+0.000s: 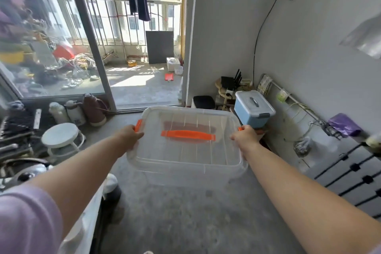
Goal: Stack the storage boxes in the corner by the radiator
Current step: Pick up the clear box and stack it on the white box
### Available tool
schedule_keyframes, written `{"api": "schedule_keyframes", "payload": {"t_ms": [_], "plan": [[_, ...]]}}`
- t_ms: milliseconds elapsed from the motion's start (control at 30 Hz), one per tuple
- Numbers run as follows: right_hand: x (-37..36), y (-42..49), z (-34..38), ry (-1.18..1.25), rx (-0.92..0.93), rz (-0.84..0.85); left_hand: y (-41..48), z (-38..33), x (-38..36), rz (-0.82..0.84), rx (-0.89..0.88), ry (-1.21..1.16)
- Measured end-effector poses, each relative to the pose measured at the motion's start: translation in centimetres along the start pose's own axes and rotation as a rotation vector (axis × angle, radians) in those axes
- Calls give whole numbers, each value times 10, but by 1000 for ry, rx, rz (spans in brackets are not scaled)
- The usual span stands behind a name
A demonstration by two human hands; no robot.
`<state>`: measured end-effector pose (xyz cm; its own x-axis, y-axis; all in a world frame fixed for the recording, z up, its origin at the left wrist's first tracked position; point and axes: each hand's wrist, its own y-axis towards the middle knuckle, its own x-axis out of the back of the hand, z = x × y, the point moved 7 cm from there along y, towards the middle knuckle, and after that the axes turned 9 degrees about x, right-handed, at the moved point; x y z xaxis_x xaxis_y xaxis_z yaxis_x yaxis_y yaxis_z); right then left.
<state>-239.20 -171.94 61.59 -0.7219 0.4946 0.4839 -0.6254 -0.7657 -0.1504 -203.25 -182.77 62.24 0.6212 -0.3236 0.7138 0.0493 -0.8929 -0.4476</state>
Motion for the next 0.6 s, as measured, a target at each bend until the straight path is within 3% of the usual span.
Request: {"api": "schedule_keyframes", "payload": {"t_ms": [233, 600], "plan": [[-64, 97, 66, 73, -30, -11, 133, -71, 67, -10, -86, -44], [-77, 294, 82, 58, -124, -85, 310, -215, 39, 101, -118, -43]]}}
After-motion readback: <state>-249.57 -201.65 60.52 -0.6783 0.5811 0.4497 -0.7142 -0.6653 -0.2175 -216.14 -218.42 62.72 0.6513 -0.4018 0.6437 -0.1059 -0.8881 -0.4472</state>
